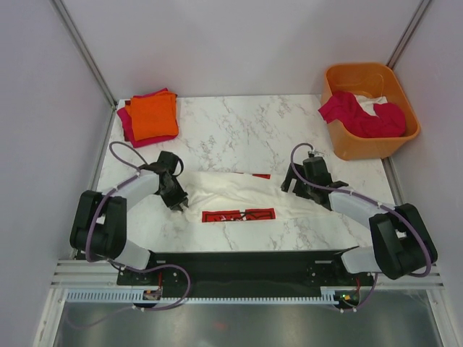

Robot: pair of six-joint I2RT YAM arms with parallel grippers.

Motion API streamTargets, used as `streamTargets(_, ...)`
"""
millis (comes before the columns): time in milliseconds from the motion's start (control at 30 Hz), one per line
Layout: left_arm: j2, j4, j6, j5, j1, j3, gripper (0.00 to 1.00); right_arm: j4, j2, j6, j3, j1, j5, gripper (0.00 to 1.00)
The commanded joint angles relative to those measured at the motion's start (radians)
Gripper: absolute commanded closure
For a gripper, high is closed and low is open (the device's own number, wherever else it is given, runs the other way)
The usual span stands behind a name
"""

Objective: Fold and stack the t-shirts
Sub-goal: Fold the tshirt

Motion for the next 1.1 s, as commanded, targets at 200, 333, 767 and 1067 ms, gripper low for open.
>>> streamTargets(200, 0.329, 0.181, -0.025, -0.097, -0.011, 0.396, 0.70, -0.129, -0.101, 0.132, -0.142, 0.178, -0.155, 0.02)
streamTargets(333, 0.585, 0.021, 0.191, -0.073, -0.017, 0.795, 0.98, -0.169, -0.145, 0.249, -0.162, 0.313, -0.120, 0.02)
streamTargets(767, 1.217, 0.067, 0.223, 0.375, -0.003, 1.755, 0.22, -0.165, -0.056, 0.031, 0.218, 0.861, -0.091, 0.02)
streamTargets(1067, 0.747, 0.116, 0.363, 0.237, 0.015, 1.516, 0.00, -0.327, -0.165, -0.155, 0.497, 0.766, 0.360, 0.02)
